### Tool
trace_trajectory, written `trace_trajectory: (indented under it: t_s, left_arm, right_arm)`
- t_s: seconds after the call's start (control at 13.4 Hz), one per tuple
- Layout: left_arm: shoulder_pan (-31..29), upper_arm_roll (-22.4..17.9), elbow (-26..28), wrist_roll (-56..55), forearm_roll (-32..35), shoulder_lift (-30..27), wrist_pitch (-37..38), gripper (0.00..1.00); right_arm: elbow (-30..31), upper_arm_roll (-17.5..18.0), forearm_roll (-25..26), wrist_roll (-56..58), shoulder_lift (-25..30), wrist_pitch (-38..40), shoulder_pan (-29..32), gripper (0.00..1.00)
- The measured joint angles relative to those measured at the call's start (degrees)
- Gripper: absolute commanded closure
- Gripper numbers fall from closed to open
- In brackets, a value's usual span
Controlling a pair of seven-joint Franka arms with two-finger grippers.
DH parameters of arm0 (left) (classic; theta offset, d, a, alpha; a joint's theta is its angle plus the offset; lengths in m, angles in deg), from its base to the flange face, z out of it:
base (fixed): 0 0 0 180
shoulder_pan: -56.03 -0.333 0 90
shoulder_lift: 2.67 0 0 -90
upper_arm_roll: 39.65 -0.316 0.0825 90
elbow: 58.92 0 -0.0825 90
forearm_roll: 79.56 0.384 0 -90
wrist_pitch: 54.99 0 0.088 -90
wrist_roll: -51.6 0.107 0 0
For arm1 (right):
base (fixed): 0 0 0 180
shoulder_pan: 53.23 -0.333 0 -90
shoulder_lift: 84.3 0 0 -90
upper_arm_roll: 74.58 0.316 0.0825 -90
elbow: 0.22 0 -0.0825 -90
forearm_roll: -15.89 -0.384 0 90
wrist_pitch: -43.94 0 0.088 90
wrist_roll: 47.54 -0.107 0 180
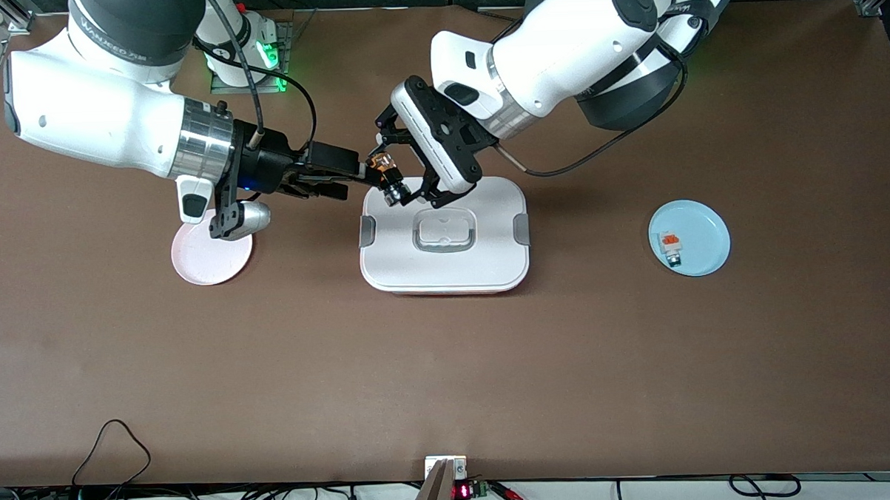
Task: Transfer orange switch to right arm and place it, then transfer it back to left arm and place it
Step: 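Carry the switch above the box toward the right gripper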
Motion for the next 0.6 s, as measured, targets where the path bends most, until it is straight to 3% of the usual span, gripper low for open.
trace_trajectory:
  t_s: [0.6]
  left_arm:
    - [0.0, 0.1, 0.0, 0.0, 0.0, -0.1, 0.0, 0.89]
  right_arm:
    - [-3.8, -0.2, -1.9, -3.5, 0.3, 0.6, 0.5, 0.00]
